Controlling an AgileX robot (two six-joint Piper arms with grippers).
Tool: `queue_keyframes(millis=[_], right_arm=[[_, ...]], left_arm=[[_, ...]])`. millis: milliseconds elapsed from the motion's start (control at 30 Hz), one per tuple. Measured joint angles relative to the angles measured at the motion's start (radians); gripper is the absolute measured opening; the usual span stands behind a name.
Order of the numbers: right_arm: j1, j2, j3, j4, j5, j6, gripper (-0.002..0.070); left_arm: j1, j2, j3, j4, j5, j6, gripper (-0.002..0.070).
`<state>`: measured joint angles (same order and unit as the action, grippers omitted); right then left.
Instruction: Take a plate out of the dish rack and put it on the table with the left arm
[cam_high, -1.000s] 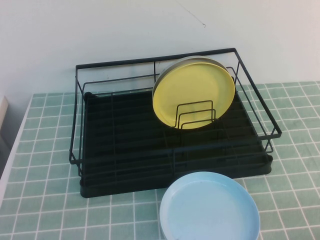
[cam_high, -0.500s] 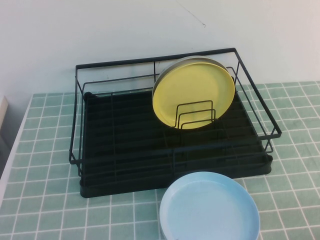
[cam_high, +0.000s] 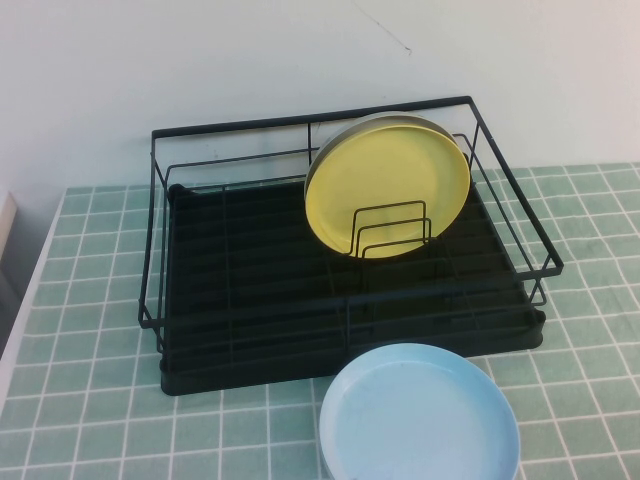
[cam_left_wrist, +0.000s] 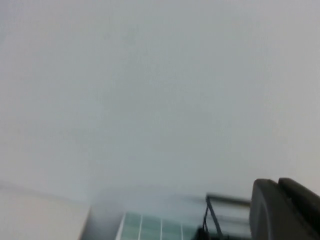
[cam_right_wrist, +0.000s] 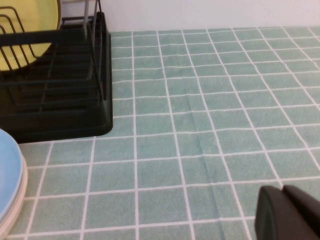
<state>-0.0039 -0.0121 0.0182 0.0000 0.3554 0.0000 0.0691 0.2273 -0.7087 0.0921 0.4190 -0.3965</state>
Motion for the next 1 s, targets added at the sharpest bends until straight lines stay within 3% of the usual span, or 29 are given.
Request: queue_keyframes(millis=[200,433,567,667,867,1000], right_arm=[[0.0,0.0,0.0,0.0,0.0,0.0,-0.0001],[0.0,0.0,0.0,0.0,0.0,0.0,-0.0001],[0.0,0.0,0.0,0.0,0.0,0.0,-0.0001],[0.0,0.0,0.0,0.0,0.0,0.0,-0.0001],[0.0,0.0,0.0,0.0,0.0,0.0,-0.0001],[0.0,0.0,0.0,0.0,0.0,0.0,-0.0001]], left_arm=[[0.0,0.155,0.0,-0.388,0.183,0.41,-0.0003],[0.0,0.421,-0.066,-0.793,0.371,0.788,-0.0003],[0.0,0.546,-0.101,-1.01,0.378,0.996,-0.0003],[0.0,0.602,-0.105,-1.254,0.353,1.13,-0.0003],[0.0,0.725,-0.117,-1.649,0.449,1.584,-0.0003],[0.0,0.82,-0.132,-1.737,0.541,1.738,-0.0003]])
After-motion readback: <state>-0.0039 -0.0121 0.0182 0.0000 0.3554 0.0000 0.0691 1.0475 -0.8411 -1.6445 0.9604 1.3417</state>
